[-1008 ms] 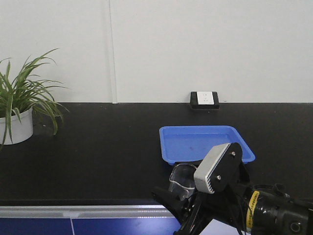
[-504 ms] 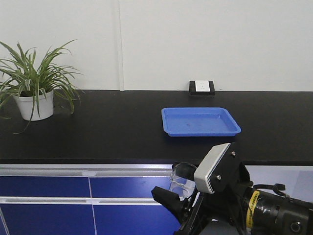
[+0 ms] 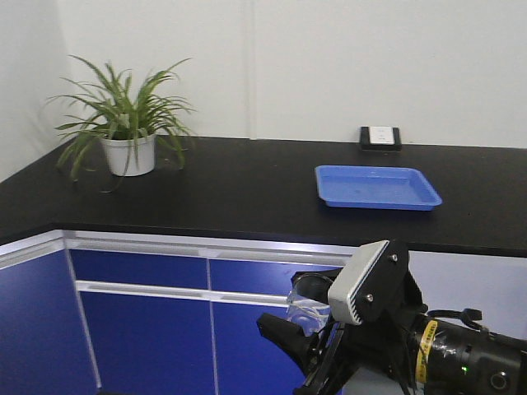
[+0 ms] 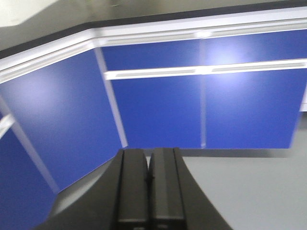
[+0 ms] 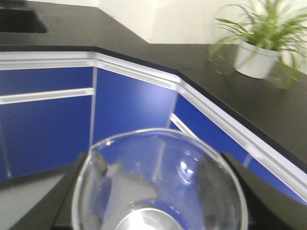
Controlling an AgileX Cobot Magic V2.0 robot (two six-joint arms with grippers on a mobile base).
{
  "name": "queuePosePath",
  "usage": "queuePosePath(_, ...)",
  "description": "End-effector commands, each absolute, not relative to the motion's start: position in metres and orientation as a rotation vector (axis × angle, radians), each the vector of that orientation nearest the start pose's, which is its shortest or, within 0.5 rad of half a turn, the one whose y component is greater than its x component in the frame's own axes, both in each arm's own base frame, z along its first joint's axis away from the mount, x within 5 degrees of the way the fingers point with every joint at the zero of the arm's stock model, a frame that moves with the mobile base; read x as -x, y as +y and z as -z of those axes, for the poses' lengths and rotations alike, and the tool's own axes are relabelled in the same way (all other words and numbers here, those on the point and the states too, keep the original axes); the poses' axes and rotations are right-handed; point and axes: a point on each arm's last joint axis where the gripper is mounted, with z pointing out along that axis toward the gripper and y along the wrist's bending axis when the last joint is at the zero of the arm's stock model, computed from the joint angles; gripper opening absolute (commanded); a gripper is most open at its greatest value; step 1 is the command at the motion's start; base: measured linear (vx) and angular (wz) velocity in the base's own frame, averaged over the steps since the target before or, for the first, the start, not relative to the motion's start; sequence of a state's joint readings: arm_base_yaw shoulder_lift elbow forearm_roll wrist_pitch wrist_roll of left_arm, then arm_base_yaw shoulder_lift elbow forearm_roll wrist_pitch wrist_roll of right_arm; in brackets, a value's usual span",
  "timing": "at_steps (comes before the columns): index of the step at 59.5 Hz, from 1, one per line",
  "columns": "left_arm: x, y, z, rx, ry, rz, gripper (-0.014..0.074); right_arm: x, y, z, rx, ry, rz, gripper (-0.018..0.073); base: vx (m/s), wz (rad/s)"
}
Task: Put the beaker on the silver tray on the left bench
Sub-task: 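Hold the beaker in the right gripper while the base drives to the sink bench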
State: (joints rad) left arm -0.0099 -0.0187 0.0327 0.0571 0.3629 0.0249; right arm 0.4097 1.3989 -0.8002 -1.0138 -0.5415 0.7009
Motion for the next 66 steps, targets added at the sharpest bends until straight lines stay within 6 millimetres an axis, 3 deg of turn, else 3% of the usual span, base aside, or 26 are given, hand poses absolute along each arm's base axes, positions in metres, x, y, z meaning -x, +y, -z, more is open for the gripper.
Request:
queuePosePath(1,-0.0543,0.0006,-0.1709,-0.07,1.796,-0.056,0.0001,-0.2551,0.1567,-0.3131,0.843,1.449,-0.561,-0.0011,-0.17,0.57)
queuePosePath(66,-0.0543,0.0006,-0.1709,-0.07,1.796,-0.056,0.0001,-0.2551,0.1567,-0.3131,0.843,1.449,-0.561,-0.0011,-0.05,0.83)
